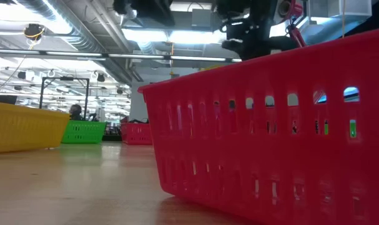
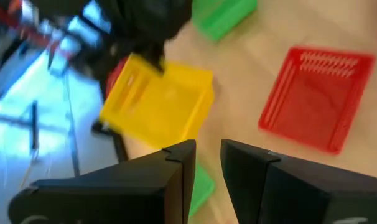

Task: Stack baskets by color
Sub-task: Stack the top yellow bin on the yellow bin

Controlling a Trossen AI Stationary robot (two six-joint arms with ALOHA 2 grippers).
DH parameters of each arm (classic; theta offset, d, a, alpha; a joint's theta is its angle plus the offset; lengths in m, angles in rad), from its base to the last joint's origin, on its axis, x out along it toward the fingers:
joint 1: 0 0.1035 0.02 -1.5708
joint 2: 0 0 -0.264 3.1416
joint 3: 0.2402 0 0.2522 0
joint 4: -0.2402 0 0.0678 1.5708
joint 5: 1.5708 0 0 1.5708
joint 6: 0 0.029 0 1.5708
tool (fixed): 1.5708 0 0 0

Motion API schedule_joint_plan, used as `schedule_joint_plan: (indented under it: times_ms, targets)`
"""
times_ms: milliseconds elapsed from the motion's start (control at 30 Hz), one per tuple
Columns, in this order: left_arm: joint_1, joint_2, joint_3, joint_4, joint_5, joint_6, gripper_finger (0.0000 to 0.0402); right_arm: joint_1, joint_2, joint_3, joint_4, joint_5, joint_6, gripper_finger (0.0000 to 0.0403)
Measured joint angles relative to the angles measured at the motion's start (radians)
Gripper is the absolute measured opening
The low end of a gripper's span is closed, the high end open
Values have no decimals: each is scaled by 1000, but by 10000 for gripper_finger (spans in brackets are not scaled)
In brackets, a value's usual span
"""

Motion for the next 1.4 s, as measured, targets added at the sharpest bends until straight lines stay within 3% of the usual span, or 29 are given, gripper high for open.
schedule_joint_plan:
  times_ms: [200,500,667,900,1167,1400]
  targets:
    - [-69,51,1,86,-2,5,69,55,3,0,28,75,-44,2]
    - [-132,168,1,100,-139,10,69,79,3,0,35,78,-48,2]
    - [-135,202,0,100,-209,9,69,79,3,0,34,79,-48,2]
    - [-129,239,0,103,-213,9,69,79,3,0,34,79,-48,2]
    - [-126,262,-1,117,-314,73,69,83,3,0,33,79,-48,2]
    - [-116,262,-1,120,-315,86,69,97,3,0,32,78,-47,2]
